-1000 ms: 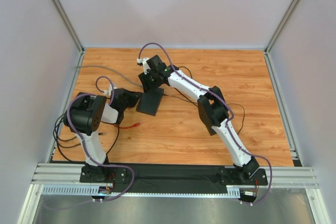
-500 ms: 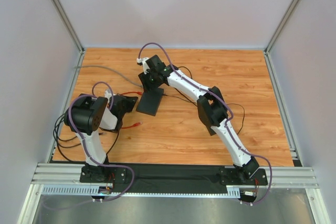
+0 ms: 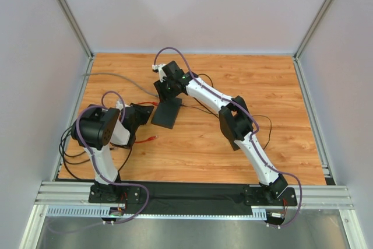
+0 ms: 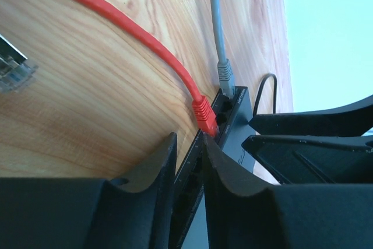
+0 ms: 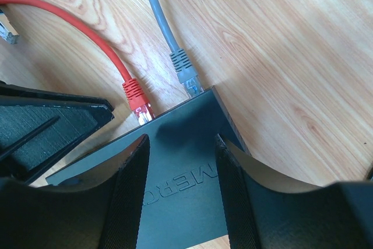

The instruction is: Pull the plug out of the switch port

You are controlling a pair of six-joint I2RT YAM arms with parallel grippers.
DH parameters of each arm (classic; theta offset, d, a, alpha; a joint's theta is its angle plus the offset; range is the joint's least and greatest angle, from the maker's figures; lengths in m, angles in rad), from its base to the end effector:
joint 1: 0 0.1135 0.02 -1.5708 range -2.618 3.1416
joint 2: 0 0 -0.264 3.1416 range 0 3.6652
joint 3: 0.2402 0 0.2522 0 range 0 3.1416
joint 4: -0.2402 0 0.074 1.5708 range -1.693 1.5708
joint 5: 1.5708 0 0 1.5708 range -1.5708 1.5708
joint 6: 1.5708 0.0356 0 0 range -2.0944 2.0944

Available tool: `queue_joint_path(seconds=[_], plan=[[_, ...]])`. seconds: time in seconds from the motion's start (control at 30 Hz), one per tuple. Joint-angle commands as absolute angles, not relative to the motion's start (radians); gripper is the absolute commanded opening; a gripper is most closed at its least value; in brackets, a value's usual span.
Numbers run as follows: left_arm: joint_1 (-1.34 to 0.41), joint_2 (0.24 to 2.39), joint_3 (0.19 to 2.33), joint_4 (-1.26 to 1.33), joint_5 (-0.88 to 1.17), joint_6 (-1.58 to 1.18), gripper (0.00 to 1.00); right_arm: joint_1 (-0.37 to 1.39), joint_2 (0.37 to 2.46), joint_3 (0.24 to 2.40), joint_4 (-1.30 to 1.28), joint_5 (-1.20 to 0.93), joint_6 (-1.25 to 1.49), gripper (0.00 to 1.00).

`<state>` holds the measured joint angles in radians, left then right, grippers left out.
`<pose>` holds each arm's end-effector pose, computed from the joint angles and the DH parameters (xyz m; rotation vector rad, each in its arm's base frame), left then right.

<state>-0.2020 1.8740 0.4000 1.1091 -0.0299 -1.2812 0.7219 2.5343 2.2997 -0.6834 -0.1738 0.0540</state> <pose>0.2790 -0.0561 0.0883 -1.0757 1.7549 -0.9345 0.4127 0.3715 0.1789 -0.9069 2.3845 0.5322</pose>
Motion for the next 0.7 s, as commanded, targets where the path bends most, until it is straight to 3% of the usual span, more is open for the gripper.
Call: queue_joint_path(seconds=[0.0, 0.13, 0.67], plan=[[-0.202, 1.894, 0.391, 1.229, -0.006, -1.276, 0.32, 0.721, 2.631, 2.275, -0.834, -0.167, 0.066, 0.51], [-0.206, 1.937, 0.423, 1.235, 0.029, -1.287, 0.36, 0.721, 2.629, 2.276, -0.834, -0.167, 0.068, 0.51], [-0.206, 1.945, 0.525, 1.069, 0.063, -1.269, 0.35, 0.721, 2.634, 2.278, -0.841, -0.149, 0.061, 0.51]])
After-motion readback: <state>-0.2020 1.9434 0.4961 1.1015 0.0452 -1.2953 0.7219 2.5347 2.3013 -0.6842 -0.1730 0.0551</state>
